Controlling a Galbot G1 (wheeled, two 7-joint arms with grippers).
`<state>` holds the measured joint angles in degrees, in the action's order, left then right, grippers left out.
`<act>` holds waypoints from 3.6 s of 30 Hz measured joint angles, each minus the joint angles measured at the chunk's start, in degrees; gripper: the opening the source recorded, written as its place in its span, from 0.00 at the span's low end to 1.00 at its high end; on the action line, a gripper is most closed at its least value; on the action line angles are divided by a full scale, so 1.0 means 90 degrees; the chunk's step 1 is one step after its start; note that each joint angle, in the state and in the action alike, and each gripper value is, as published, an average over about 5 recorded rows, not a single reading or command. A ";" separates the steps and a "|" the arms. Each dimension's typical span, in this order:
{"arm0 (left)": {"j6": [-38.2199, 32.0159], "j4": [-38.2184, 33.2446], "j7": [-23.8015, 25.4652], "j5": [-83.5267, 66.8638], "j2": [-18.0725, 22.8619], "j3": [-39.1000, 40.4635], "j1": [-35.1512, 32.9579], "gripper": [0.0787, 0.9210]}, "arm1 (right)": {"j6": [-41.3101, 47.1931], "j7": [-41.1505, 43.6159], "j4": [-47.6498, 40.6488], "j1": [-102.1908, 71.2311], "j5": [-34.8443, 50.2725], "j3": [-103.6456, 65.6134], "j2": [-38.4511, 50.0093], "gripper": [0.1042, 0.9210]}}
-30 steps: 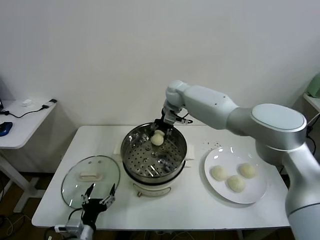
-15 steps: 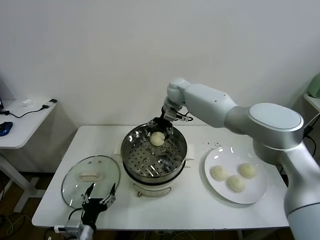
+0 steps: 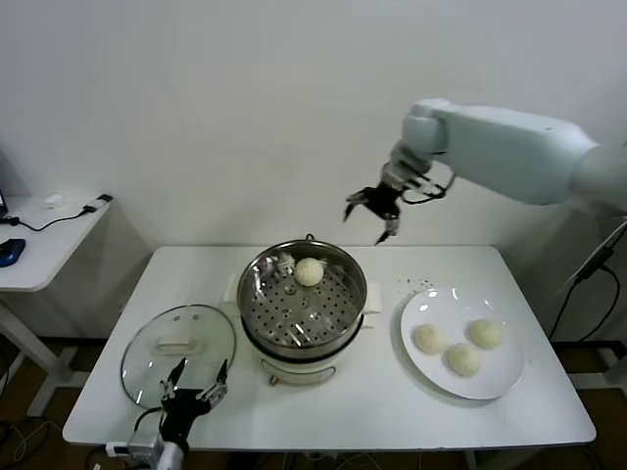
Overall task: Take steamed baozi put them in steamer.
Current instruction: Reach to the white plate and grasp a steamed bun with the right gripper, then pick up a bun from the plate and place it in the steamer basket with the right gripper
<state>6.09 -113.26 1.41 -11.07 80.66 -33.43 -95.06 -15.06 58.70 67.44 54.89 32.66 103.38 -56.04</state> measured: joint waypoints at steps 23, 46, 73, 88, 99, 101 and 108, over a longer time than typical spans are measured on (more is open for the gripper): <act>0.0033 0.0024 0.0009 -0.0064 -0.0024 -0.0065 0.0007 0.88 | 0.3568 -0.1272 0.1121 -0.1813 0.0302 -0.0120 0.1417 0.88; 0.0005 -0.0041 0.0007 -0.0061 -0.0024 -0.0082 -0.0107 0.88 | 0.4111 -0.1646 0.0427 -0.3694 -0.0299 -0.1664 0.1215 0.71; 0.0147 -0.0392 0.0019 -0.0054 -0.0092 -0.0046 -0.0145 0.88 | 0.4331 -0.1159 0.1624 0.0315 0.2443 -0.0596 -0.0074 0.65; 0.0237 -0.0490 0.0062 -0.0148 -0.0062 -0.0048 -0.0033 0.88 | 0.5182 -0.2234 0.1214 -0.0320 0.3599 -0.0993 -0.2277 0.65; 0.0231 -0.0533 0.0073 -0.0159 -0.0099 -0.0078 -0.0080 0.88 | 0.5381 -0.2560 0.0281 -0.1379 0.3356 -0.1066 -0.3061 0.65; 0.0222 -0.0536 0.0073 -0.0159 -0.0099 -0.0075 -0.0082 0.88 | 0.5400 -0.2601 0.0169 -0.1518 0.3319 -0.1081 -0.3125 0.65; 0.0210 -0.0544 0.0066 -0.0159 -0.0098 -0.0063 -0.0083 0.88 | 0.5446 -0.2668 -0.0124 -0.1884 0.3247 -0.1188 -0.3314 0.67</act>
<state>7.98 -118.16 2.00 -12.51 79.77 -34.00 -95.80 33.95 34.69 66.32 37.93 61.88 92.69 -85.87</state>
